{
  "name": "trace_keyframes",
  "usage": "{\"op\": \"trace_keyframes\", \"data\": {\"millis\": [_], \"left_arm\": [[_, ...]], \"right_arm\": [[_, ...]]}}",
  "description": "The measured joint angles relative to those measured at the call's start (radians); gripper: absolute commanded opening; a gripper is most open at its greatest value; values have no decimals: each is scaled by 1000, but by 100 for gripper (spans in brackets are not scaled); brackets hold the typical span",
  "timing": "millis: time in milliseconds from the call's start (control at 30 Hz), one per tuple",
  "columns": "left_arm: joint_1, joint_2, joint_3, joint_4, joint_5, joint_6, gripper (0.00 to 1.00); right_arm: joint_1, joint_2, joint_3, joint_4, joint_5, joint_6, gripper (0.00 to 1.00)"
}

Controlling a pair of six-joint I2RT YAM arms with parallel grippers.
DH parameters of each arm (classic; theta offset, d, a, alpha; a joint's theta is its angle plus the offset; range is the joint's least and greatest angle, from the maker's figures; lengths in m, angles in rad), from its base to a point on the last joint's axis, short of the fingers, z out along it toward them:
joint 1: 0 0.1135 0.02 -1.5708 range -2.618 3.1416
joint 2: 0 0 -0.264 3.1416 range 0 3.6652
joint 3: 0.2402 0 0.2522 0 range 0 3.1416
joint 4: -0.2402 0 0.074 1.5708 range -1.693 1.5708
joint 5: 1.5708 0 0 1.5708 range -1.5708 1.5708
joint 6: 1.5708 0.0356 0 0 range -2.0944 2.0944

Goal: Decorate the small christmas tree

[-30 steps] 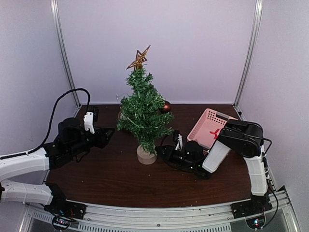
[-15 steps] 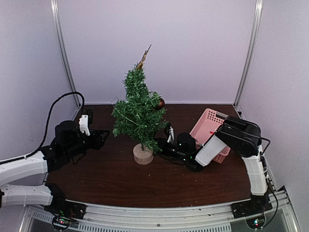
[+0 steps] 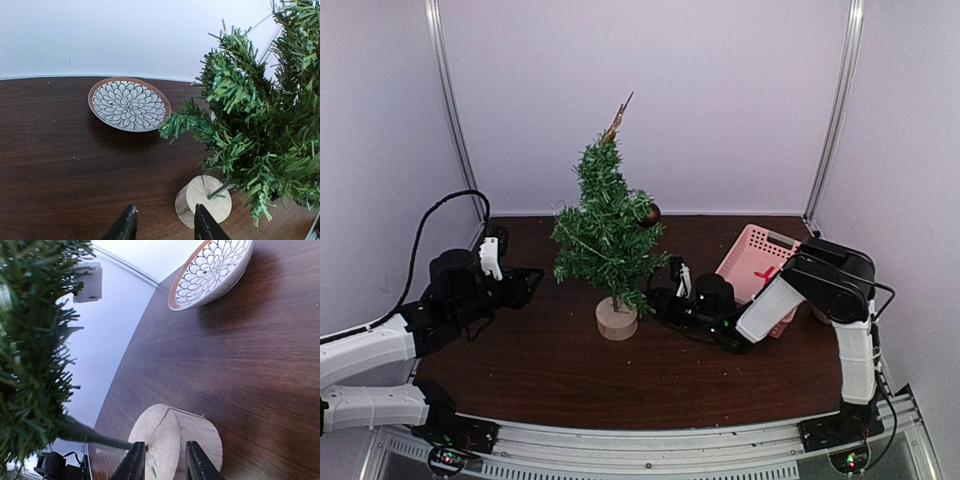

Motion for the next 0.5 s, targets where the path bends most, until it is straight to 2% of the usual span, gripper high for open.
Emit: {"op": "trace_keyframes", "data": {"millis": [300, 500], "left_arm": [[1, -1, 0, -2, 4, -2, 43], [2, 19, 0, -3, 20, -1, 42]], "right_arm": [[-23, -224, -129, -120, 75, -70, 40], [-38, -378, -164, -283, 90, -130, 41]]}}
